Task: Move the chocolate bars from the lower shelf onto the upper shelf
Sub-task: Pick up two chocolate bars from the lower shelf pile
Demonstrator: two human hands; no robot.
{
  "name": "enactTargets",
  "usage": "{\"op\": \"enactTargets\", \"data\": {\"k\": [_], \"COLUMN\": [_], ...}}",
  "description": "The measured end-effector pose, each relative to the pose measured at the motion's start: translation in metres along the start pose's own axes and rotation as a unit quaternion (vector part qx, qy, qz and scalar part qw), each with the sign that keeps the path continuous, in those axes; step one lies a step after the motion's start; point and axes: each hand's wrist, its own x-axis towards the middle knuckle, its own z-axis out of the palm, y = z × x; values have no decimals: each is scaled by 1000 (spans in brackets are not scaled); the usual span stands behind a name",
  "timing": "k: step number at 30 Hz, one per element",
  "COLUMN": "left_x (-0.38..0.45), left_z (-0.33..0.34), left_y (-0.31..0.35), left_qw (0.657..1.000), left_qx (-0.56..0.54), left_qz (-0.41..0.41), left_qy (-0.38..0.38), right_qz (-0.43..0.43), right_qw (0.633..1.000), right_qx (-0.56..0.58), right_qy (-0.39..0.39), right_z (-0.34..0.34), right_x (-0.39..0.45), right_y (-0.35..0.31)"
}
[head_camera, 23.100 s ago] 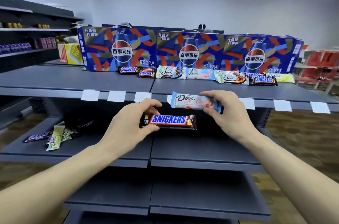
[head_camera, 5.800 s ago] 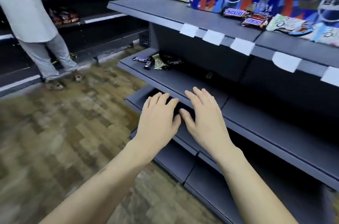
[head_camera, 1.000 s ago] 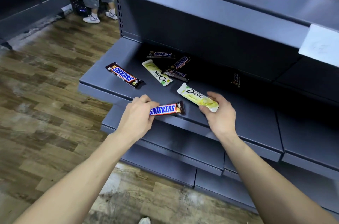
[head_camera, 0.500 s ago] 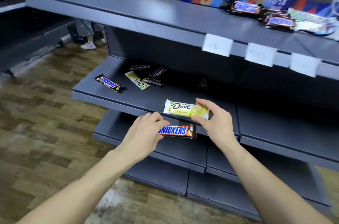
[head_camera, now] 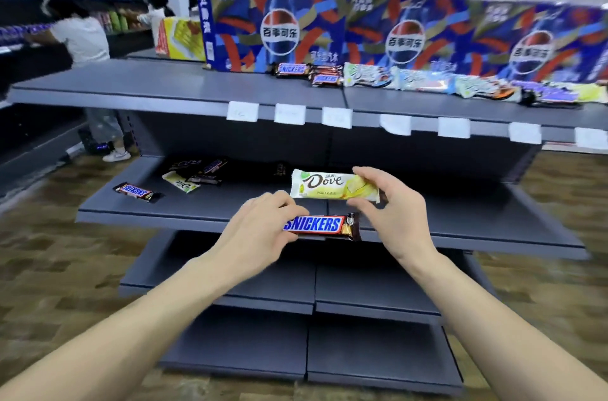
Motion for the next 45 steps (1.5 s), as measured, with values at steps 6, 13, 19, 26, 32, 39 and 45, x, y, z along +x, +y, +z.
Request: {"op": "enactTargets", "data": {"k": [6, 13, 19, 26, 32, 39, 45], "left_x": [29, 67, 97, 149, 200, 247, 263], "left_z": [-21, -35, -33, -38, -36, -23, -15], "left_y": [52, 84, 84, 67, 47, 25, 21], "left_qw": [998, 995, 993, 990, 988, 987, 991], "left_qx": [29, 32, 42, 54, 65, 68, 66], "left_qz": [42, 67, 87, 88, 78, 75, 52], "left_qy": [31, 67, 70, 96, 120, 123, 108], "right_qz": [-55, -87, -106, -128, -127, -174, -176], "right_qw": [994, 984, 979, 961, 958, 917, 941], "right_qx": [-54, -118, -127, -231, -250, -337, -281], "right_qy": [79, 103, 118, 77, 64, 123, 64], "right_z": [-71, -119, -142, -151, -148, -139, -134], "right_x": [2, 17, 40, 89, 141, 196, 216], "right_y": [-3, 2, 15, 41, 75, 115, 127]}}
